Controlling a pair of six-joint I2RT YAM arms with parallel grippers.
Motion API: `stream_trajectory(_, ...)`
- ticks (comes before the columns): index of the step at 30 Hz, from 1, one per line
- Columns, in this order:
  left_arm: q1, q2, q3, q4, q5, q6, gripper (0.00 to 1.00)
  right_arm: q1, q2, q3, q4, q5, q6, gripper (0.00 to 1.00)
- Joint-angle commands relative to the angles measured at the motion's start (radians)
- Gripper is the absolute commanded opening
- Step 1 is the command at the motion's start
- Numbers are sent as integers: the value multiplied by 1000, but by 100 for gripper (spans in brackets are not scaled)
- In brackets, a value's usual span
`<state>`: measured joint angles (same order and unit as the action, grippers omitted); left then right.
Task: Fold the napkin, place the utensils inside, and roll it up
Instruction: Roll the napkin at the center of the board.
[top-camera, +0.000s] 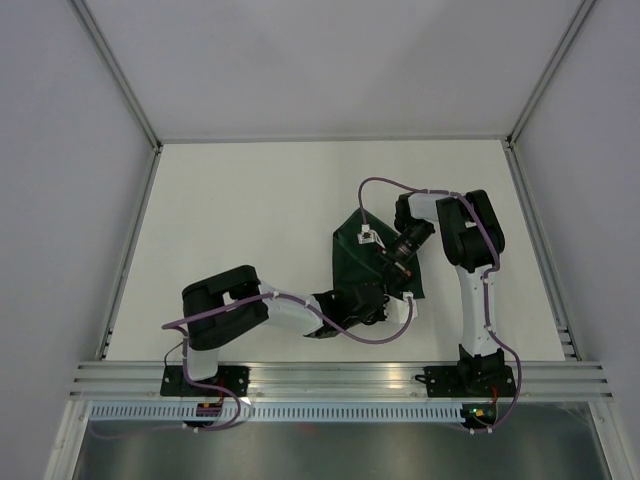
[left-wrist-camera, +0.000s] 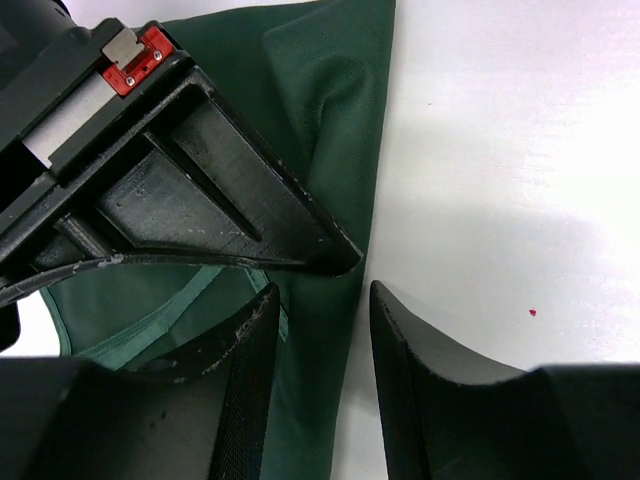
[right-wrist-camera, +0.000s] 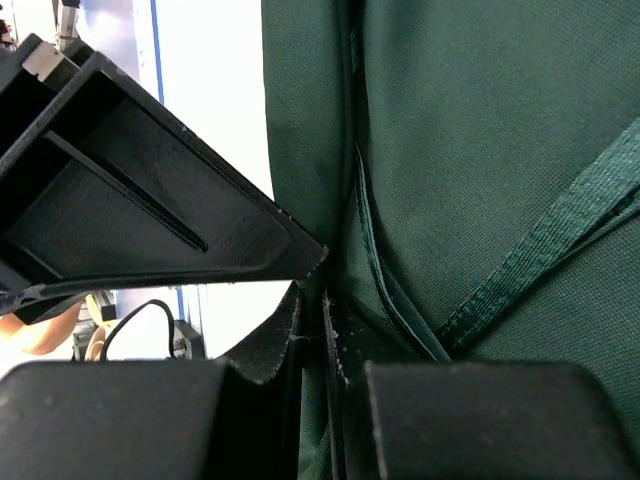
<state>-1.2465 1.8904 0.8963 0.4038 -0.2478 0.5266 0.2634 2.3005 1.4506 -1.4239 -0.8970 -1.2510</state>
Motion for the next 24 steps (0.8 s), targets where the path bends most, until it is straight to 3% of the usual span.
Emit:
stream_trajectory(1, 24, 24, 20, 10, 56, 7, 47, -6, 46, 17, 122, 70, -56, 5)
stream_trajectory(9, 53, 39, 10, -78, 136, -53, 36, -6, 53, 28, 112, 69, -57, 5)
stream_trajectory(13, 68, 49, 27, -129, 174, -94, 13, -6, 51, 31, 108, 67, -57, 5)
stream_trajectory(16, 82, 58, 39, -160, 217, -131, 2, -6, 48, 37, 103, 67, -59, 6)
stream_trajectory(21, 108, 72, 61, -218, 320, -194, 2, -9, -9, 30, 120, 56, -42, 11)
stream_trajectory(24, 137, 78, 81, -267, 395, -240, 2, -18, -61, 22, 155, 47, -2, 22)
